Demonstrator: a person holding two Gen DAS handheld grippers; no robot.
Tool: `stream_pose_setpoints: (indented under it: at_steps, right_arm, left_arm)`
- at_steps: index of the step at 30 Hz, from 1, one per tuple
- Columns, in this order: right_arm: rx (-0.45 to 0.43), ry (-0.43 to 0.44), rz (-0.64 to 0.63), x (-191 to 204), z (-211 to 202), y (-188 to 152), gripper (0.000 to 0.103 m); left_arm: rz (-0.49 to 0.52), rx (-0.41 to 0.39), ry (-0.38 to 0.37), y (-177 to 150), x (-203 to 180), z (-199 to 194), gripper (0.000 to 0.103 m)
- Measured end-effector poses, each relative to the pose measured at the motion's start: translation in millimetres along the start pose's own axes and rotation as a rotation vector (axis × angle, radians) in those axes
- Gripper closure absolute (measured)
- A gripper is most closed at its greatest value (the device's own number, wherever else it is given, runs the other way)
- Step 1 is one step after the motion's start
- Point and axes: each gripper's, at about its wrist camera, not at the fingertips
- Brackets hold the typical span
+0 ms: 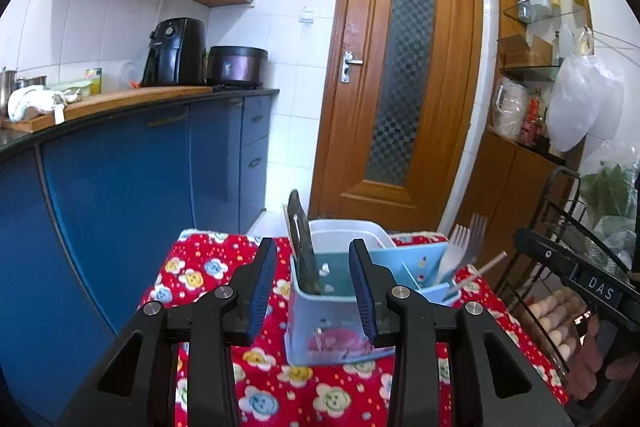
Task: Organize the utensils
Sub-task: 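Open the left tool over the holder while the right tool releases its stick, then move both tools back toward the wooden spoon, fork and chopsticks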
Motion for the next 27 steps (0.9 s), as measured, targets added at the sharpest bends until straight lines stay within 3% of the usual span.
stream_pose_setpoints:
  at_steps: [12, 27]
  right_arm:
    - [0.096, 0.018, -0.042, -2, -22, -41, 0.063]
    - [0.224, 0.004, 0.0, -22, -16, -88, 0.062]
  left_arm:
    - [-0.021, 0.103, -0.037, -29, -10, -19, 0.058]
    - [-0.09, 0.261, -0.072, -82, -10, -9, 0.058]
Point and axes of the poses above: each gripper's, at about its wrist camera, not at the fingertips, and z roughly the way its jaws point, x to its left, y to its top, and after that the axes turned 14 degrees about -y, right-handed
